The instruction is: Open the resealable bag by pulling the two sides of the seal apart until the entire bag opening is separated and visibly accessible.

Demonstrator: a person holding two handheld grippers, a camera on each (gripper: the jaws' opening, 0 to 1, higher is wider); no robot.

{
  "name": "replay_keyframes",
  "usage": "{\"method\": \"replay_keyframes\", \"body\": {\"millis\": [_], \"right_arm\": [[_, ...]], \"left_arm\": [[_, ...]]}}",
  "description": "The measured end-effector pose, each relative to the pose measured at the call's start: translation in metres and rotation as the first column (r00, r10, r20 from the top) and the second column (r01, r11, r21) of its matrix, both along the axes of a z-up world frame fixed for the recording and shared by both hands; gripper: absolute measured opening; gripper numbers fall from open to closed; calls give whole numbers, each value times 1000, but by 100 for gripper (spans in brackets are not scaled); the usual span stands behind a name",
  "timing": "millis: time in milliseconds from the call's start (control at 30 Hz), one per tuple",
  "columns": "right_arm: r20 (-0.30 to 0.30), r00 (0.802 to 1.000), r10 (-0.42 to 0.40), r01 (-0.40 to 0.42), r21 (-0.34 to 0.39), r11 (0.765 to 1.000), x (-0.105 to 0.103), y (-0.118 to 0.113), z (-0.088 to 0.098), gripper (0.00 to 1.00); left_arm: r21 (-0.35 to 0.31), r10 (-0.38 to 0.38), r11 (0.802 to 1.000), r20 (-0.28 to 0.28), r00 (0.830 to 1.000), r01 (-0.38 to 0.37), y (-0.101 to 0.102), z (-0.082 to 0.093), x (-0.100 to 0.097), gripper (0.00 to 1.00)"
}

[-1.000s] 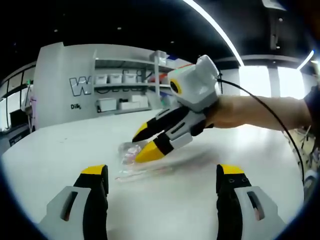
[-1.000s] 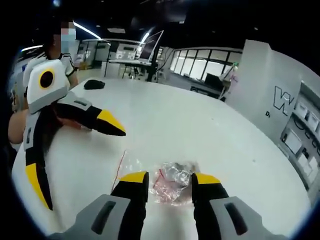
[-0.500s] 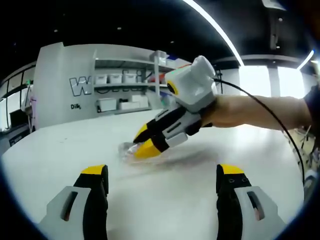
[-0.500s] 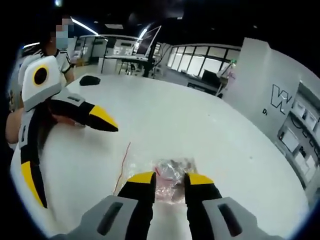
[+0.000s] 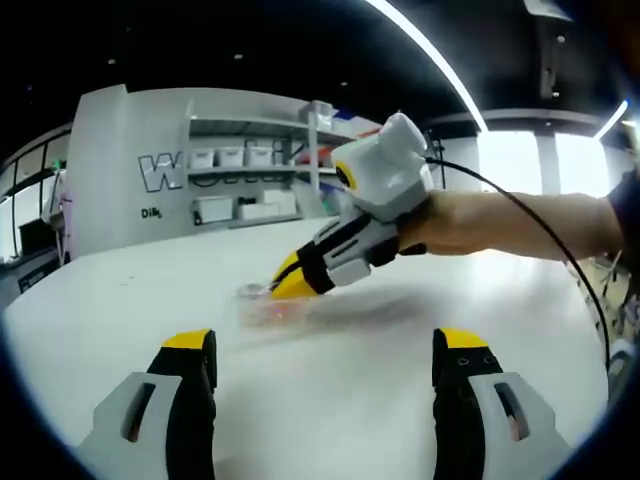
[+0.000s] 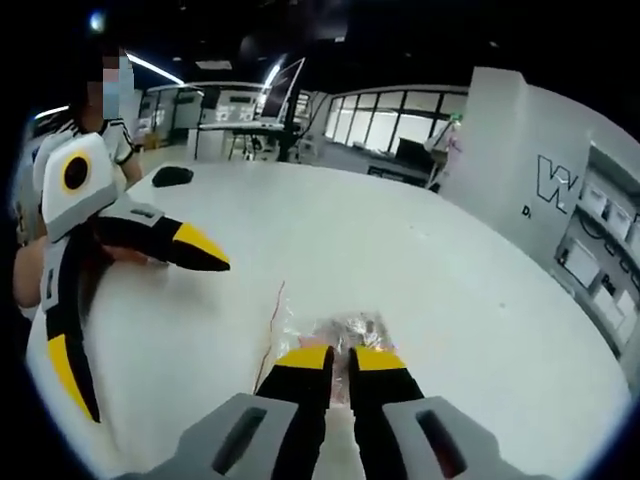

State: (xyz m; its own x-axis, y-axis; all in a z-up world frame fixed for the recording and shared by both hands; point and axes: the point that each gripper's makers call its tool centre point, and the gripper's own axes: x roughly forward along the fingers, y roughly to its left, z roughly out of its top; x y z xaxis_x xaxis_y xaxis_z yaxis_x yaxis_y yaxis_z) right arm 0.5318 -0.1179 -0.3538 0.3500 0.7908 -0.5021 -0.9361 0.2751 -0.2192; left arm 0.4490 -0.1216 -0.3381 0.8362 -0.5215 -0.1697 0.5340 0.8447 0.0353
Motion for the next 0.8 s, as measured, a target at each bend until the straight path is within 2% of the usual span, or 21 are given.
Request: {"method": "replay_keyframes", "body": {"millis": [333,800], "right_arm": [[-43,999,-23,25,44,999,1,-1,1,0],[-191,977,-92,121,146,982,-2,-6,2,0]], "left_arm": [[1,0,1000,-1,1000,0,0,0,0,88],[-1,-1,1000,-1,1000,1,0,0,-1,88]]}}
